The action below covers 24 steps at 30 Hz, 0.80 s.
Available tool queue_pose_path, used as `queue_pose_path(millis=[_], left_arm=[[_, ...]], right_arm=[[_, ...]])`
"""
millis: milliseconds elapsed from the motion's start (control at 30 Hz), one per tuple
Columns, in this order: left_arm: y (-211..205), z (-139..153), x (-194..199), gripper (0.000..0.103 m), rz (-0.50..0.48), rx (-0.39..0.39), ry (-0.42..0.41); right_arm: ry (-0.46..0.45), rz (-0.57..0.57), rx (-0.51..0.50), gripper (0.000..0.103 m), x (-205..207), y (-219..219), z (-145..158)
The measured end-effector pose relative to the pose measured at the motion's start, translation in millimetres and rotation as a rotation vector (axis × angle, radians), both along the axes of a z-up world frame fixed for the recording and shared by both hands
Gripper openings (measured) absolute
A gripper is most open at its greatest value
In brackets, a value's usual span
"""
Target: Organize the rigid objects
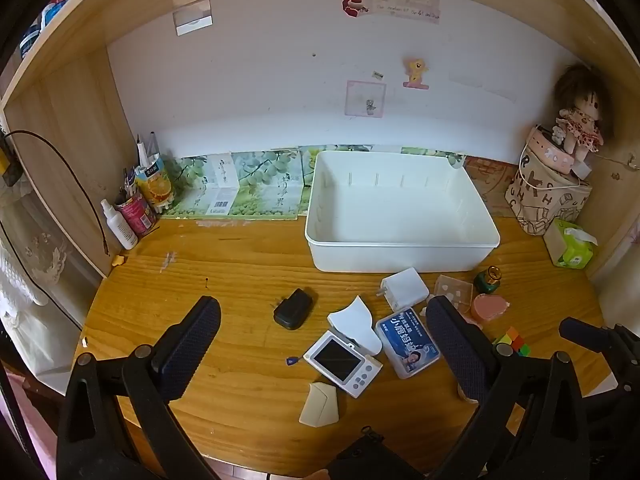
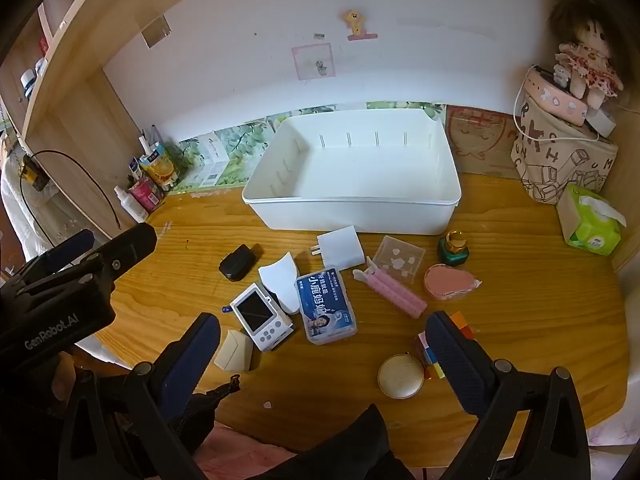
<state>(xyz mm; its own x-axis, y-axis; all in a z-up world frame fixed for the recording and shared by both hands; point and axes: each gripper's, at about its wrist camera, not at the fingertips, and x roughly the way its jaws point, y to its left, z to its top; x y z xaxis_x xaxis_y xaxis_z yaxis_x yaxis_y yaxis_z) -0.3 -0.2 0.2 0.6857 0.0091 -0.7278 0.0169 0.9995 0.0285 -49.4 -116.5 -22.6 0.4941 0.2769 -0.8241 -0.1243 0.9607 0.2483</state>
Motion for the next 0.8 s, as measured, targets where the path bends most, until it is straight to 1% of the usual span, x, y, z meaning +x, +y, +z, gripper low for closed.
queue_pose_path(millis=[233,267,433,500,800], left_arm=[[-5,1,-3,0.102,0.001,0.006,0.003],[-1,1,-1,0.102,0.003,-0.005,0.007],[-3,1,-2,0.102,0.002,-0.005,0.021],[-2,-4,2,0.102,0.001,-0.006,0.027],[11,-6,9,0.102,-0.022,-0.013,0.050]], right_arm=[[0.005,-0.005,-0.008,0.103,1,1,-2],[0.006,-0.005,-0.008,0.103,1,1,-2],[0.007,-0.007,-0.006,0.103,2,-2,-4],[0.008,-0.009,-0.002,0.103,2,-3,-4],[0.029,-0.023,-0.011,0.103,8,10,-8]])
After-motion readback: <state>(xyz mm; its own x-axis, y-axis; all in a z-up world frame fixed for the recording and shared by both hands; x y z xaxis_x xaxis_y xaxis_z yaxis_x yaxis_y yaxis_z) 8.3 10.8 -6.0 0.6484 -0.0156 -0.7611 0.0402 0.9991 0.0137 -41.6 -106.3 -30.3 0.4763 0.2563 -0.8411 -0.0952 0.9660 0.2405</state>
